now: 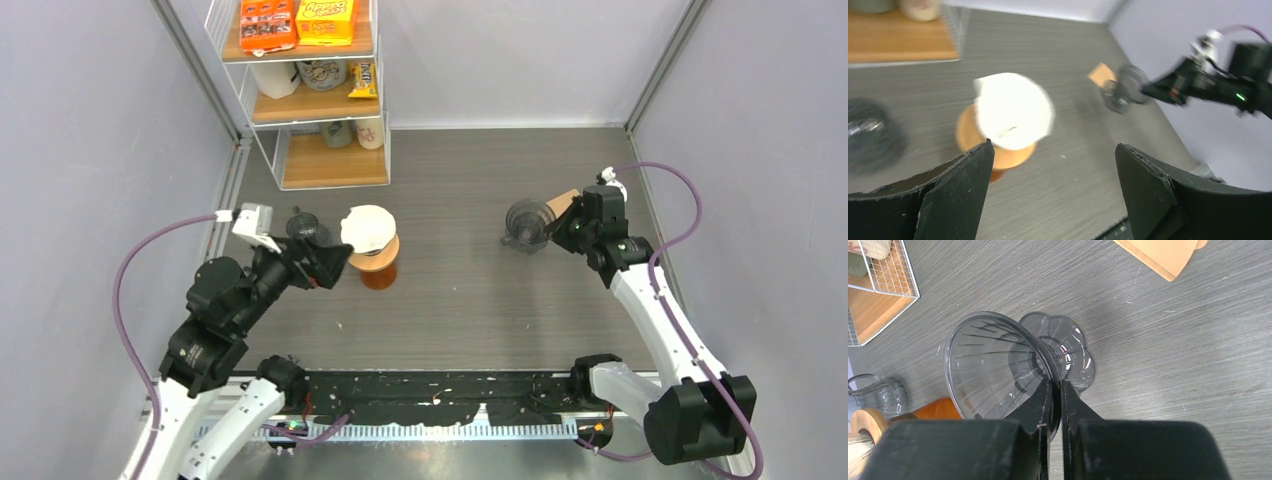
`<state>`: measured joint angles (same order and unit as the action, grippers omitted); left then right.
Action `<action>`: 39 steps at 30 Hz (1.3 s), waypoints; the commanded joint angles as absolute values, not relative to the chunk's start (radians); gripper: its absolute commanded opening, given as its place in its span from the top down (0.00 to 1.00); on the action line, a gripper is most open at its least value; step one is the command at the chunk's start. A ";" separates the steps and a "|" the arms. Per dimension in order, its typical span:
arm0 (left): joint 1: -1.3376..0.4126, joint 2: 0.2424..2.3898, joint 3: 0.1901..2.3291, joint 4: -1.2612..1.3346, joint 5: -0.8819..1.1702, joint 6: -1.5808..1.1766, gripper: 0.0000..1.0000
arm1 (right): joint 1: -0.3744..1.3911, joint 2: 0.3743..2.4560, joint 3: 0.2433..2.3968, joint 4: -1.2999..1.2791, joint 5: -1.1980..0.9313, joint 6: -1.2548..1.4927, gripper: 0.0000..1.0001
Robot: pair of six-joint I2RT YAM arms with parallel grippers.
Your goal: Place the coffee filter in the dripper
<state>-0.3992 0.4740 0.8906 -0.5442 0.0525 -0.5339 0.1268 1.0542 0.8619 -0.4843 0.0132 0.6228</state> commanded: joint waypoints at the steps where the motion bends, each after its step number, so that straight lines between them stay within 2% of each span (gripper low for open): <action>1: -0.627 0.579 0.984 -0.414 0.128 -0.355 0.01 | 0.126 1.000 0.854 -0.485 0.038 0.660 0.95; 7: -0.922 0.869 1.114 -0.404 0.017 -0.214 0.01 | 0.126 0.959 0.839 -0.513 -0.021 0.609 0.95; 10: -0.960 1.064 1.186 -0.390 0.113 -0.148 0.01 | 0.127 0.936 0.812 -0.534 -0.070 0.603 0.95; 14: -0.972 1.282 1.270 -0.359 0.145 -0.202 0.02 | 0.126 0.898 0.772 -0.555 -0.091 0.610 0.95; 20: -1.020 1.511 1.390 -0.316 0.049 -0.245 0.07 | 0.127 0.851 0.729 -0.558 -0.130 0.659 0.95; 32: -1.048 1.664 1.438 -0.240 0.056 -0.227 0.18 | 0.126 0.830 0.732 -0.587 -0.111 0.789 0.95; 39: -1.055 1.730 1.480 -0.290 0.036 -0.192 0.23 | 0.128 0.823 0.742 -0.600 -0.111 0.796 0.95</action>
<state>-1.0477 1.7119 1.4261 -0.3050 0.0463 -0.2222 0.1265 0.8486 0.7094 -0.6170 -0.1074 0.7673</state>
